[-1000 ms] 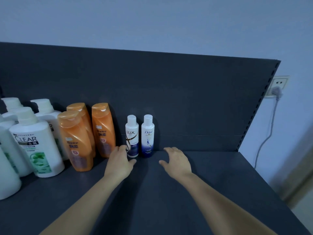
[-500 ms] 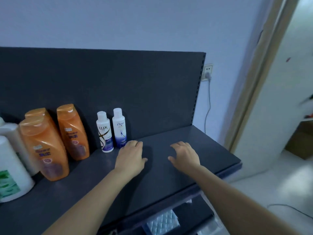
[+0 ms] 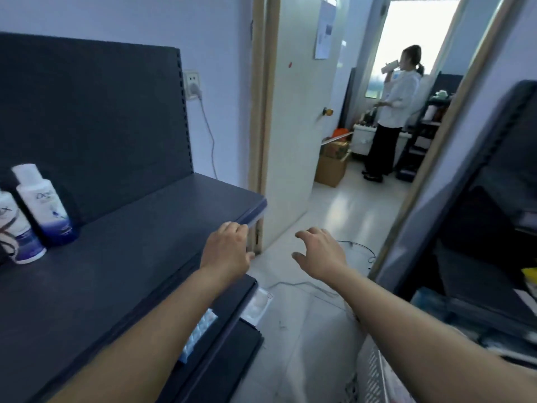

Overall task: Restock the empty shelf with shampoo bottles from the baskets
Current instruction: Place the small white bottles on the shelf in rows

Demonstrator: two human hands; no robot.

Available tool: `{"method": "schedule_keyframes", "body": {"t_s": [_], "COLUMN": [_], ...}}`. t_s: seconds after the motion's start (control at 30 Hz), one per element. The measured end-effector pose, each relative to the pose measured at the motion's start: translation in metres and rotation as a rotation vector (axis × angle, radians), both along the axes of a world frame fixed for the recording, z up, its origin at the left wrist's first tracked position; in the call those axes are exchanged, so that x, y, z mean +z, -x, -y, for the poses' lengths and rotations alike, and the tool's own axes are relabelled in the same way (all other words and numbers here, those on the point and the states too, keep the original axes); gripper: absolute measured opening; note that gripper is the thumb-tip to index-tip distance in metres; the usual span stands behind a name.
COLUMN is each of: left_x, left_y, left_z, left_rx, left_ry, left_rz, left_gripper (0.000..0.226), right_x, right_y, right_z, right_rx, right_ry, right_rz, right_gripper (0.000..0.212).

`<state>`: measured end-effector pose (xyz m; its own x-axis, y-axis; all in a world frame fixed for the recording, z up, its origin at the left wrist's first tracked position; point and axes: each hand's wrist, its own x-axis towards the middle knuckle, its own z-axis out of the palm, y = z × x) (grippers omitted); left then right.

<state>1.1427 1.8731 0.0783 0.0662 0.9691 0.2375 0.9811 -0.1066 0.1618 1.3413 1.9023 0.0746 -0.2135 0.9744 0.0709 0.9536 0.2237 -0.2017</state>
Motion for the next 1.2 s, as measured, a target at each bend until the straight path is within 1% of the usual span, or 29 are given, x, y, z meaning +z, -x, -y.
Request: {"method": "schedule_keyframes", "body": {"t_s": [0.27,0.37,0.5,0.6,0.8,0.93,0.97,1.07,1.2], "left_x": [-0.028,-0.045,-0.070,-0.093,-0.144,-0.178,-0.186,-0.207,-0.243], "left_y": [-0.147,-0.202,-0.269,-0.312,-0.377,-0.400,-0.404,-0.414,-0.427], "left_z": [0.010,0.020,0.038,0.052,0.077,0.087,0.087,0.085,0.076], "left_rx": [-0.283,-0.364,-0.421,-0.437,-0.437,-0.419,-0.410,-0.380,-0.357], "left_ry": [0.053,0.075,0.140,0.214,0.338,0.434,0.460,0.538,0.622], "left_rz": [0.002,0.017,0.001,-0.024,-0.088,-0.119,-0.120,-0.121,-0.152], "left_gripper": [0.050,0.048,0.048,0.048,0.042,0.029,0.030,0.037,0.054], "right_x": [-0.024,-0.036,-0.058,-0.079,-0.124,-0.154,-0.160,-0.179,-0.207], "right_y": [-0.145,-0.194,-0.256,-0.294,-0.351,-0.372,-0.374,-0.377,-0.381], "right_z": [0.071,0.100,0.134,0.153,0.179,0.187,0.187,0.183,0.169], "right_rx": [-0.280,-0.338,-0.390,-0.399,-0.435,-0.433,-0.440,-0.471,-0.484], "right_ry": [0.068,0.095,0.132,0.181,0.312,0.390,0.404,0.455,0.521], "right_rz": [0.003,0.005,0.019,0.036,-0.043,-0.094,-0.110,-0.155,-0.232], "right_gripper": [0.050,0.049,0.049,0.050,0.043,0.054,0.053,0.038,0.026]}}
